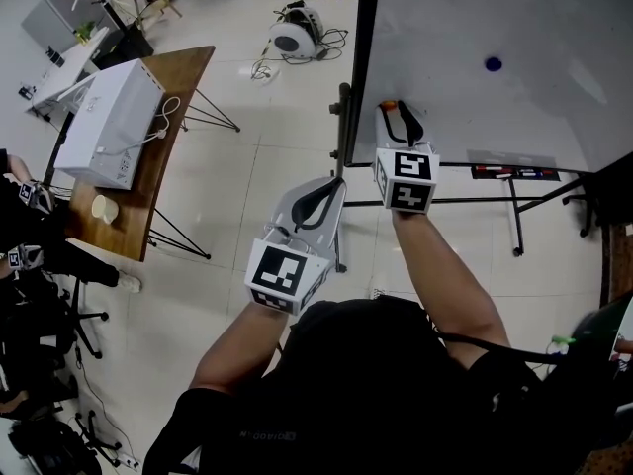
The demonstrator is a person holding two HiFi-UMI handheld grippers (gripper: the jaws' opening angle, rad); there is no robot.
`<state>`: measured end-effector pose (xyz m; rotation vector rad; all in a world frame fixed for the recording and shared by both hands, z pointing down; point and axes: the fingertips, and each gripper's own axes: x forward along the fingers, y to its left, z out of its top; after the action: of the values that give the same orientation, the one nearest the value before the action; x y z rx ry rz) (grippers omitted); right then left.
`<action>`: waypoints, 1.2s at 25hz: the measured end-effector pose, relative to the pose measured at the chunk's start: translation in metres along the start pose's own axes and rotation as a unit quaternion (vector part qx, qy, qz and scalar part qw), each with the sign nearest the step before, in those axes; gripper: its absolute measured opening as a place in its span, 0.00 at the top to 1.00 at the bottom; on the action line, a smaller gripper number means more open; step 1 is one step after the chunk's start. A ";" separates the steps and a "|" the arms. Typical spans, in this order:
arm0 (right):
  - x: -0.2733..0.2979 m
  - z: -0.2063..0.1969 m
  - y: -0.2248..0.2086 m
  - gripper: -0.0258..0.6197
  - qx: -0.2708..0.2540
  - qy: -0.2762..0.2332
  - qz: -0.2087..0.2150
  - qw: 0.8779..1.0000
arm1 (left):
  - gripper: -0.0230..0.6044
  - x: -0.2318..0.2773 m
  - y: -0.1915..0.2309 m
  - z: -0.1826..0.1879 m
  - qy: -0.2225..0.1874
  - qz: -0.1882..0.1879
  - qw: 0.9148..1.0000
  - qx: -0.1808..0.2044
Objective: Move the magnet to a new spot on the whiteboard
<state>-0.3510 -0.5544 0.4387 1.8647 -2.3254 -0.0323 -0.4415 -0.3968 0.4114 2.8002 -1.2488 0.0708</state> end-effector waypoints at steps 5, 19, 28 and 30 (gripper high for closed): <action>-0.006 0.002 0.003 0.75 -0.006 0.001 0.004 1.000 | 0.94 -0.005 -0.003 0.000 -0.003 -0.004 1.000 0.002; -0.143 -0.011 0.027 0.96 0.024 0.028 0.149 0.988 | 0.94 -0.031 -0.013 -0.014 0.000 -0.008 0.999 -0.034; -0.230 -0.016 0.033 0.96 0.024 0.018 0.206 0.978 | 0.94 -0.033 -0.075 -0.027 0.008 -0.039 0.999 -0.027; -0.246 -0.016 0.030 0.96 0.022 0.012 0.221 0.975 | 0.94 -0.031 -0.089 -0.027 0.006 -0.033 0.999 -0.028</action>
<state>-0.3262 -0.3072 0.4306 1.3135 -2.6828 0.0954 -0.3962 -0.3117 0.4321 2.7864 -1.1369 0.0496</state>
